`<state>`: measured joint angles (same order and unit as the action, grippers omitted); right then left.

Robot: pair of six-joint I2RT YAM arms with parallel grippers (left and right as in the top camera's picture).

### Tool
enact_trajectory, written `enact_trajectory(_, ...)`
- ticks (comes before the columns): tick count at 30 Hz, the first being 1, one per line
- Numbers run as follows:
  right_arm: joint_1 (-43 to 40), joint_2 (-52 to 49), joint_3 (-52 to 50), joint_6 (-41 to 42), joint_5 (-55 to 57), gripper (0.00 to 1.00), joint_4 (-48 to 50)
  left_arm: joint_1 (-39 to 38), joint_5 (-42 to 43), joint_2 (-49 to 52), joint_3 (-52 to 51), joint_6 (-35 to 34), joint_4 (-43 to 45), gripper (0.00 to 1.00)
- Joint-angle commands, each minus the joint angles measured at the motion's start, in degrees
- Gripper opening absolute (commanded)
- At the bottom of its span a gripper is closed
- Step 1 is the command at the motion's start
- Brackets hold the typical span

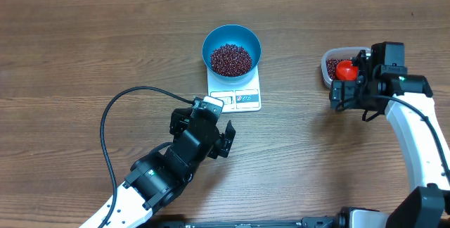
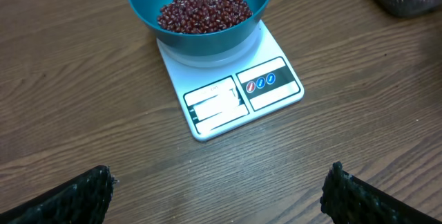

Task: Scoop item into bowl and weigh 150g on scale

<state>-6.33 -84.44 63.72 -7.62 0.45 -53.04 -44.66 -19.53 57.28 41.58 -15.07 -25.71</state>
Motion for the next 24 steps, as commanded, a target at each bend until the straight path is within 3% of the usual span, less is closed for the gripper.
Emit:
enact_trajectory(1,0.22,3.3,1.68,-1.88,0.55,1.0,-0.72,-0.37,0.07,-0.28,-0.35,-0.81,0.02,1.0)
enact_trajectory(12,0.22,10.75,6.56,-1.88,0.57,1.0,-9.29,-0.37,0.07,-0.28,-0.35,-0.81,0.02,1.0)
enact_trajectory(24,0.22,13.33,6.47,-1.86,0.55,1.0,-10.75,-0.37,0.07,-0.28,-0.35,-0.81,0.04,1.0)
